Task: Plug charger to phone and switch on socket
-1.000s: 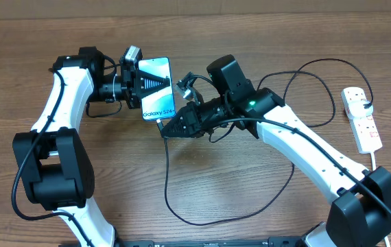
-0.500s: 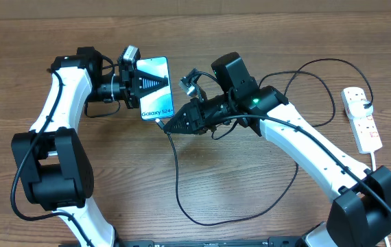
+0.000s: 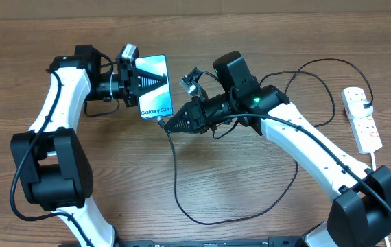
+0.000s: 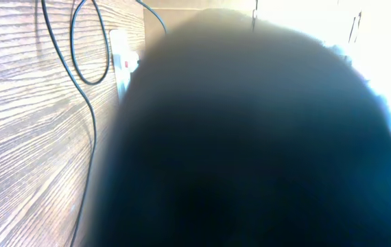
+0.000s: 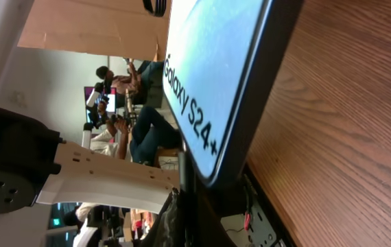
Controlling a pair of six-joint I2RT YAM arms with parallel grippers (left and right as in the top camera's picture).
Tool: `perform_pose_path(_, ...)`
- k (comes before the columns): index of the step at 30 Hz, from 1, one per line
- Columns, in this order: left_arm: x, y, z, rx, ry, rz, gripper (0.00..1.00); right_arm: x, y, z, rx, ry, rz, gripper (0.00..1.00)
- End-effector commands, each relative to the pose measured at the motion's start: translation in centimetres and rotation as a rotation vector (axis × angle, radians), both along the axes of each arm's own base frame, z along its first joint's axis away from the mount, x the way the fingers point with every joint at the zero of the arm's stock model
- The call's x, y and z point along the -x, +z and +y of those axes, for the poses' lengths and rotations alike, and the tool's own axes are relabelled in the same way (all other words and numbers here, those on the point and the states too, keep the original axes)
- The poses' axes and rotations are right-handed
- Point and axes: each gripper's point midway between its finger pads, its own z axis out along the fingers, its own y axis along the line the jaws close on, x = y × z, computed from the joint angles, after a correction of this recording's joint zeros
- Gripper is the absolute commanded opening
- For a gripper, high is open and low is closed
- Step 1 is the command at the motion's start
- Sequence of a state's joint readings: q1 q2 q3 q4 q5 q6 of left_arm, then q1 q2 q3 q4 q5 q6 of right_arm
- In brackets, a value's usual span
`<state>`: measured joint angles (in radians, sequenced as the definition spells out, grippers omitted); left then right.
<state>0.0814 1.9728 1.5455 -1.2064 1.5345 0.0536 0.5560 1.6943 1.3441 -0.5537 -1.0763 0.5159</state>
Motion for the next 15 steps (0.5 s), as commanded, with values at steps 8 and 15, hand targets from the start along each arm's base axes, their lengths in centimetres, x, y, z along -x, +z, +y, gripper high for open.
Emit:
perform_pose_path(8, 0.1, 2.6, 0.7, 0.039, 0.020, -0.063, 0.04, -1.0, -0.7, -0.4, 0.040, -0.045, -0.027, 0.04)
perform_pose_path(15, -0.6, 0.1, 1.8, -0.109, 0.046, -0.036, 0.04, -2.7, -6.1, -3.5, 0.357, -0.213, -0.051, 0.04)
